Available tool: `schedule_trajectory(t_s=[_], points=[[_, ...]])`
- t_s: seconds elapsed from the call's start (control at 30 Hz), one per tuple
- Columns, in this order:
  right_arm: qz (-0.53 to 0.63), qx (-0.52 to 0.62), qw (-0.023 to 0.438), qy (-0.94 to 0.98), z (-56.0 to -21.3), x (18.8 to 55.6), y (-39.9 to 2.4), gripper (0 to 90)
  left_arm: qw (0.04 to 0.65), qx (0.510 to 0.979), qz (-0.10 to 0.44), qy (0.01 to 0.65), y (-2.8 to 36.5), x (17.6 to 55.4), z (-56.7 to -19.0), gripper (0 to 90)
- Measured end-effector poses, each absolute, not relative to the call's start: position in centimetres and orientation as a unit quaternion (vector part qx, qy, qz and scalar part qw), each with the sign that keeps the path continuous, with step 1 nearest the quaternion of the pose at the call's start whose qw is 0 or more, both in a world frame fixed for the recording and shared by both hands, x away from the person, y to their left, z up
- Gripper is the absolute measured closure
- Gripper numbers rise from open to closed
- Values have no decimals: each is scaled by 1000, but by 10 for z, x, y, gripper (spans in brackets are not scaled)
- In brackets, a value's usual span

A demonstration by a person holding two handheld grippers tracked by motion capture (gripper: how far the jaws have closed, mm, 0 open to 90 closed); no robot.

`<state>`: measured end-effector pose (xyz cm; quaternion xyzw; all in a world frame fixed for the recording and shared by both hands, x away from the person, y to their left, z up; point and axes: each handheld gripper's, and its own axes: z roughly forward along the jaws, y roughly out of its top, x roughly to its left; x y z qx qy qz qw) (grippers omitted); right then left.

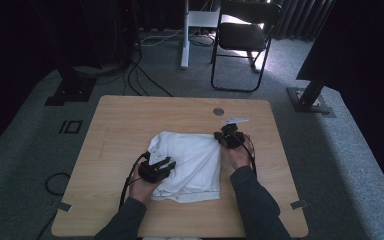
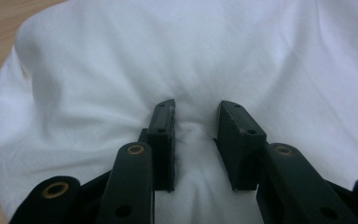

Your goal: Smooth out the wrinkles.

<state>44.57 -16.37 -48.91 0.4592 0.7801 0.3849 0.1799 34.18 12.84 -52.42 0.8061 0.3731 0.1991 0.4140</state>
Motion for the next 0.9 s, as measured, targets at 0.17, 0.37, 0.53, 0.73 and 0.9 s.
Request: schedule_trajectory(t_s=[0.17,0.37,0.53,0.73,0.9], points=[[370,477,197,773,-488,437,-180,889,421,802,198,375,126,340,-526,679],[398,449,195,776,-491,390,-179,565,422,798,211,374,126,337,-527,669],[432,405,181,785,-497,340,-172,469,420,797,217,376,125,336,-527,660],[445,373,126,804,-524,308,-160,467,417,796,220,380,123,337,-528,658],[408,346,103,839,-539,312,-142,881,419,792,226,382,122,336,-529,657]])
